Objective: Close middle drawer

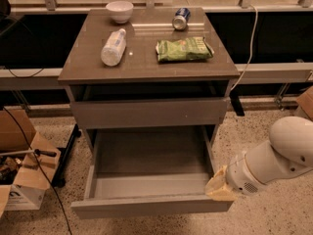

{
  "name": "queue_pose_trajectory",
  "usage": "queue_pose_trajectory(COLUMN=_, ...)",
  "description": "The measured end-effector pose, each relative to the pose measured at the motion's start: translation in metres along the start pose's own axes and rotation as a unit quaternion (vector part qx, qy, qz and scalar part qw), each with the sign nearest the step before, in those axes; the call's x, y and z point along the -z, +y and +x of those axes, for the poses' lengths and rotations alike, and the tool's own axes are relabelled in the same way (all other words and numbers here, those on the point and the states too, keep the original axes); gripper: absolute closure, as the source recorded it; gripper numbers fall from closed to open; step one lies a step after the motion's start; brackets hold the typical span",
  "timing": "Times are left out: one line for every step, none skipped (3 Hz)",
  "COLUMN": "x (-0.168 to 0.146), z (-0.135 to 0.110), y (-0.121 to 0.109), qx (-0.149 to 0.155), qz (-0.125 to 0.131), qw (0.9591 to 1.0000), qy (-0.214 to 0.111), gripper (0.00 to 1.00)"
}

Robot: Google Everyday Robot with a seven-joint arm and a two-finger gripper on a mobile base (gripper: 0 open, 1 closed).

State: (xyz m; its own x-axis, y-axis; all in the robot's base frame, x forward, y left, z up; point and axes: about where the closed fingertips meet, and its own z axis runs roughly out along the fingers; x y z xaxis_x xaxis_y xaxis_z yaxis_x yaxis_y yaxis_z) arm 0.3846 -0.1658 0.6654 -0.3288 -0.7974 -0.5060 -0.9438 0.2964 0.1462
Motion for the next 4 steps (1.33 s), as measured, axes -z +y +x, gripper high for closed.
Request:
queue_pose_trajectory(x=-0.027, z=0.01, y=-0.004, qx=-0.002, qz=0.008, qw=0.9999, qy=-0.011, gripper=1.0)
queue_pose_trajectory(x=-0.063, z=0.03, y=-0.017, qx=-0.021, qz=0.013, qw=0.9988, qy=-0.042, gripper=1.0)
queue_pose_trajectory(x=-0.101, z=0.052, y=-0.03, qx=-0.051, qz=0.004, qw=0.9958, qy=-0.076, gripper=1.0)
queue_pose_trajectory(x=-0.14, z=0.078, y=-0.036, qx=-0.09, qz=-0.015, qw=0.9909, qy=-0.099, gripper=1.0)
